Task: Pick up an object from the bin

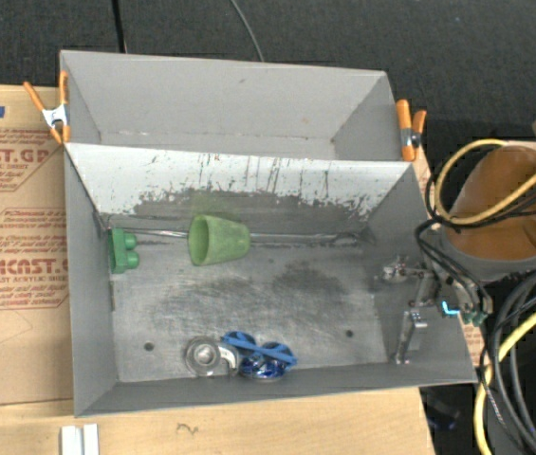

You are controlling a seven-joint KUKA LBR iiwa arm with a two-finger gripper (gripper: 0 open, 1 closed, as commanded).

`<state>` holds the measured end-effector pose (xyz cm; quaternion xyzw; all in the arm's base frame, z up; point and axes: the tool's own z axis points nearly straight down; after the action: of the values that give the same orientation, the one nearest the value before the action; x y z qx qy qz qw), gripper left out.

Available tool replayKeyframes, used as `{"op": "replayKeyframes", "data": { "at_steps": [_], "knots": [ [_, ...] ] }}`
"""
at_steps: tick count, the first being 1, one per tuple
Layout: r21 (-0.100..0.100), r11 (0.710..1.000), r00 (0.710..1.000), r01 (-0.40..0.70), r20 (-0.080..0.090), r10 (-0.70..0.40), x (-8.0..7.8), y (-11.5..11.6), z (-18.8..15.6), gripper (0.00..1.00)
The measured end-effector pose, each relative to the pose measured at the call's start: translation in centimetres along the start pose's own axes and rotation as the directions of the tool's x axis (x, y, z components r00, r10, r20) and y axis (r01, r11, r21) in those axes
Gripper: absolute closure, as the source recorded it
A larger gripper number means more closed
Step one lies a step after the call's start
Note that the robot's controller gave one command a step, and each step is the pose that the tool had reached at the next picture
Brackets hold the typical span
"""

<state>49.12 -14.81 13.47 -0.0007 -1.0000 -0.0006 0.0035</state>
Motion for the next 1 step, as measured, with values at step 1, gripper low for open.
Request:
{"op": "replayKeyframes", "data": {
  "at_steps": [1],
  "knots": [
    [0.000,1.000,1.000,0.017,0.013,-0.017,0.65,5.73,5.16,0.00]
  ]
}}
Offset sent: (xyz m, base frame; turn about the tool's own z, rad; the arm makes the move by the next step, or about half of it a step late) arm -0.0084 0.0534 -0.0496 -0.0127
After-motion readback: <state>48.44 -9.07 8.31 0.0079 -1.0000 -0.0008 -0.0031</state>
